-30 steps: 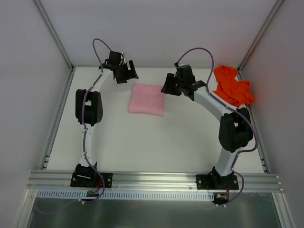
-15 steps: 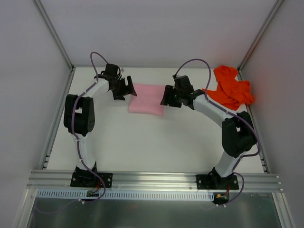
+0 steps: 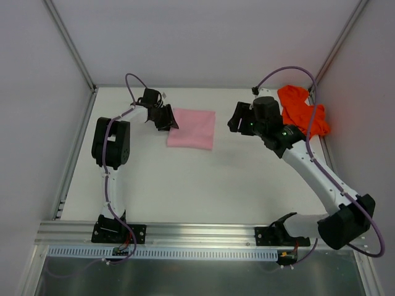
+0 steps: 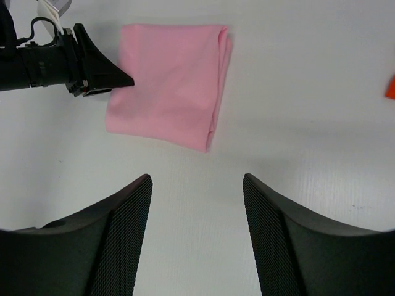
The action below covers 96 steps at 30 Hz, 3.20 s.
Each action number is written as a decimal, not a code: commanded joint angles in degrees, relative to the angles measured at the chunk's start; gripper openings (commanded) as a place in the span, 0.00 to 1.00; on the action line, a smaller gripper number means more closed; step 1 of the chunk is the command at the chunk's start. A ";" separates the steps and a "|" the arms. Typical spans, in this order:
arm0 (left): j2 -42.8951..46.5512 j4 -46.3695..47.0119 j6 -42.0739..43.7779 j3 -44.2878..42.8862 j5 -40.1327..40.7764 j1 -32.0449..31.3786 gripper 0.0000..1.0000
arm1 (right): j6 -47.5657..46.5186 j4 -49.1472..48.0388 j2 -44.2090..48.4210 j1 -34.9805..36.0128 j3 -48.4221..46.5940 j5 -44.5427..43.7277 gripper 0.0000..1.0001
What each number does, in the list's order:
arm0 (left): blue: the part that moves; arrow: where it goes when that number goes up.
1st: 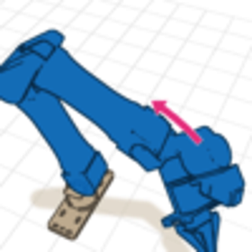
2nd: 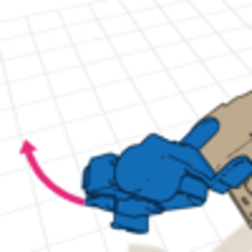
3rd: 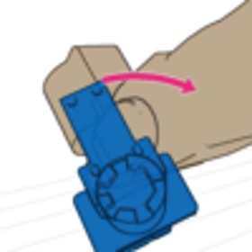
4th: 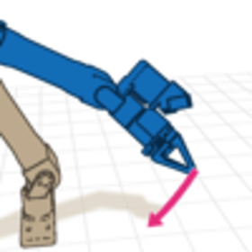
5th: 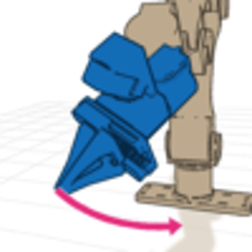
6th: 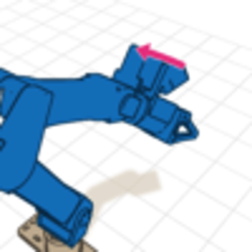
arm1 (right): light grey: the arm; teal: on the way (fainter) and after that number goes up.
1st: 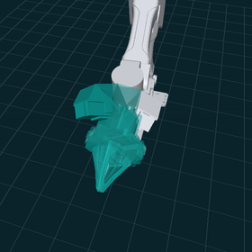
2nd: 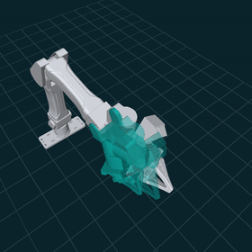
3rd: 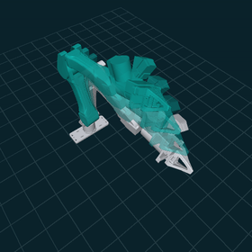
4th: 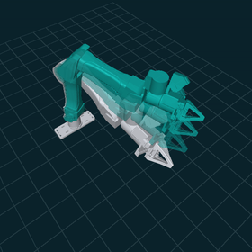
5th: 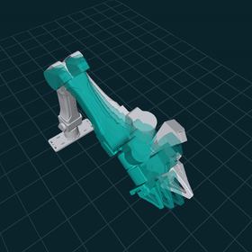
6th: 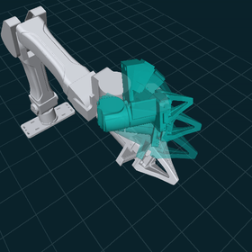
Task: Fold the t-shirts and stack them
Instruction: Put the neatly folded tshirt into the corner of the board with the left arm, then smooth out wrinkles on the folded tshirt
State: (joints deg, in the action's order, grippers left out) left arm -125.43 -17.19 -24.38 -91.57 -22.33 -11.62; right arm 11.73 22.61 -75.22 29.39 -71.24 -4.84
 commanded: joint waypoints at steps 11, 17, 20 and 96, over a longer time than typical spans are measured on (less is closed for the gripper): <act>-2.28 1.64 -1.63 -3.52 5.98 1.41 0.12 | -1.18 8.58 12.46 -0.21 2.60 -14.84 0.69; -2.28 -4.59 0.29 -9.49 9.30 7.74 0.12 | -2.41 10.17 12.82 -0.21 2.69 -16.95 0.71; -2.54 -8.46 4.94 -12.40 11.07 11.08 0.12 | -3.29 9.82 12.47 -0.21 2.34 -17.83 0.73; -3.60 -3.29 -1.89 -14.69 31.55 25.41 0.11 | 4.36 8.24 7.55 0.32 0.67 -9.84 0.79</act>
State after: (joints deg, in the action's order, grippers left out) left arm -128.68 -21.67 -23.55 -107.02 6.72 13.23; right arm 14.41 31.05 -68.18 29.41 -70.76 -13.28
